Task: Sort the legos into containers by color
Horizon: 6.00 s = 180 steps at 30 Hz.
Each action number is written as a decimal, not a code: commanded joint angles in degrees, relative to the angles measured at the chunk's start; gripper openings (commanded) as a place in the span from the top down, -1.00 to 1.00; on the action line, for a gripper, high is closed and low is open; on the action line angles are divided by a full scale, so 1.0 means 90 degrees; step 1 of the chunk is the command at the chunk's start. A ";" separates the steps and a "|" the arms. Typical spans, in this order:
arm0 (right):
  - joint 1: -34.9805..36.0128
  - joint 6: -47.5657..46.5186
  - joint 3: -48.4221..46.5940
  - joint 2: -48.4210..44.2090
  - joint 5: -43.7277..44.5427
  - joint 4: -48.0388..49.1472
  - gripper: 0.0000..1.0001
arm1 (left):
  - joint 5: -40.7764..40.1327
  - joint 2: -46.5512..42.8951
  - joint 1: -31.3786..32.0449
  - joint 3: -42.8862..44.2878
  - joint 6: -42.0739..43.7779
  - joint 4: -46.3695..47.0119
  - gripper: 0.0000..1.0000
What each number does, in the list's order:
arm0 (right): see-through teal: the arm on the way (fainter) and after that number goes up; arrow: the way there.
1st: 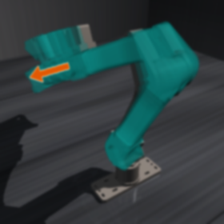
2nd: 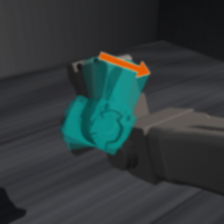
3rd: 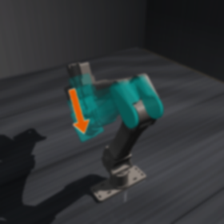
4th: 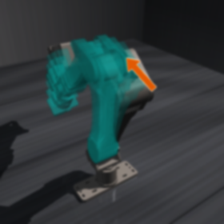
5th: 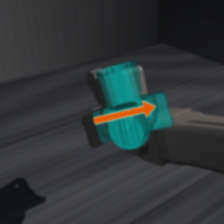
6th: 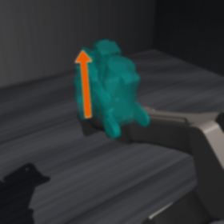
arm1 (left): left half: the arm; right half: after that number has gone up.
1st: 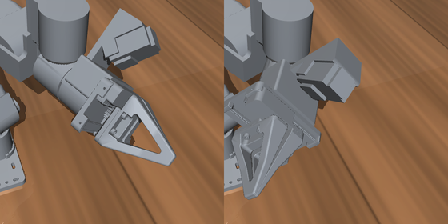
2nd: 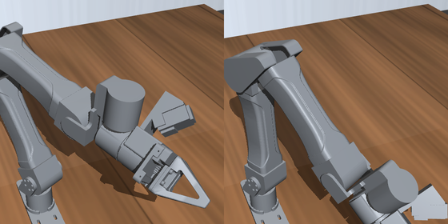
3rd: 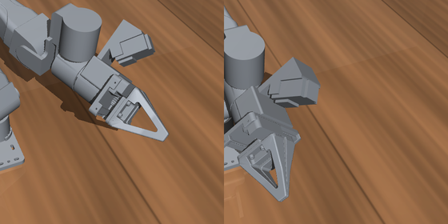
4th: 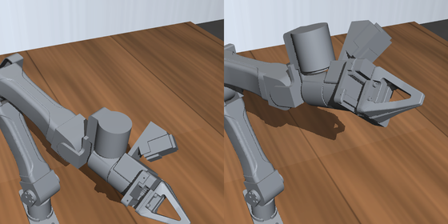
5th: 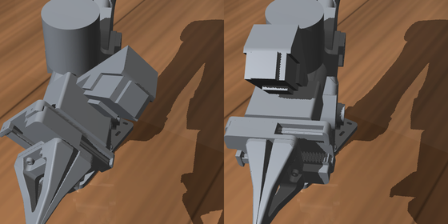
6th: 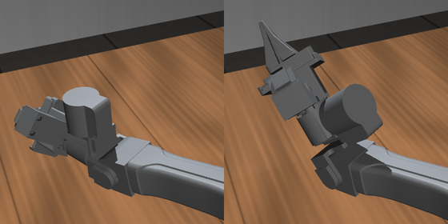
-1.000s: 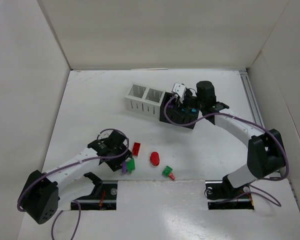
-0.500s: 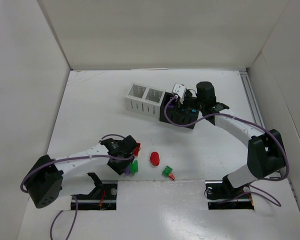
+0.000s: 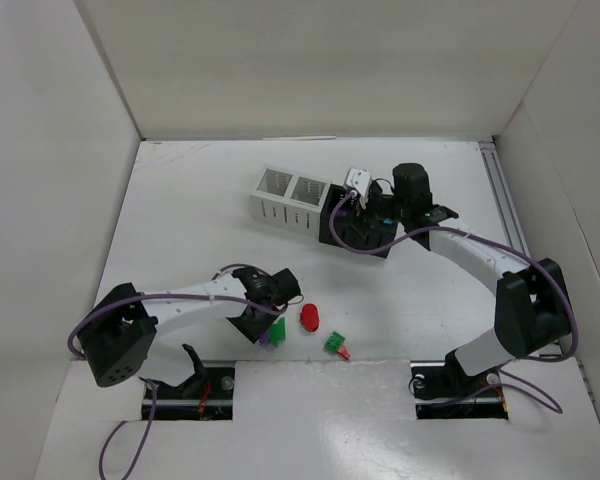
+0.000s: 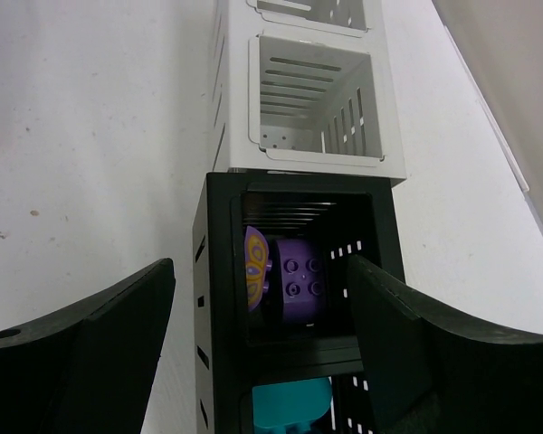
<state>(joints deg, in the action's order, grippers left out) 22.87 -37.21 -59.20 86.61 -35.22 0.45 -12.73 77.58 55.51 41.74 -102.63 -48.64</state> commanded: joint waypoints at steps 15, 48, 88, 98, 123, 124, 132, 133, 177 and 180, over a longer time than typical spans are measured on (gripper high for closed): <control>0.0544 0.0617 0.0854 -0.1829 -0.1409 -0.0040 -1.00 | -0.3047 -0.0904 0.0337 0.2081 0.1098 -0.0222 1.00; 0.1970 0.3627 0.0318 -0.1498 0.0262 0.1717 -0.10 | -0.4396 -0.2048 0.0893 0.1124 0.3375 0.4741 1.00; 0.0077 0.3278 0.1020 -0.2445 -0.2200 0.1622 0.68 | -0.4923 -0.2302 0.0474 0.0479 0.3041 0.3626 1.00; -0.0841 0.1325 0.1324 -0.3177 -0.0679 -0.1229 0.68 | -0.1255 -0.0849 -0.0923 0.1716 0.7377 0.6751 1.00; -0.1526 0.0551 0.1509 -0.2885 0.0164 -0.2491 0.64 | -0.0011 0.2747 -0.0982 0.4435 0.8796 0.6616 0.05; -0.1526 0.0493 0.1567 -0.2885 0.0106 -0.2491 0.64 | -0.0011 0.2612 -0.0982 0.4329 0.8796 0.6712 -0.22; -0.1526 0.0433 0.1627 -0.3022 -0.0089 -0.2414 0.59 | 0.0164 0.2133 -0.0982 0.4036 0.8854 0.6655 -0.48; -0.1526 0.0366 0.1627 -0.3022 -0.0235 -0.2345 0.55 | 0.0242 0.2016 -0.0982 0.3948 0.8912 0.6655 -0.48; 0.2234 0.1224 0.0826 -0.0238 0.3630 -0.2491 -0.33 | 0.0165 -0.3229 -0.0923 -0.0604 0.7526 0.5747 -0.56; 0.2234 0.1224 0.0826 -0.0501 0.3524 -0.2491 -0.21 | 0.0165 -0.3230 -0.0923 -0.0604 0.7526 0.5747 -0.54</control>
<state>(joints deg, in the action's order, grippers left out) 42.46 -26.85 -49.36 85.23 -3.38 -21.41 -10.61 49.95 46.87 36.36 -34.61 2.13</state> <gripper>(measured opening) 0.619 0.773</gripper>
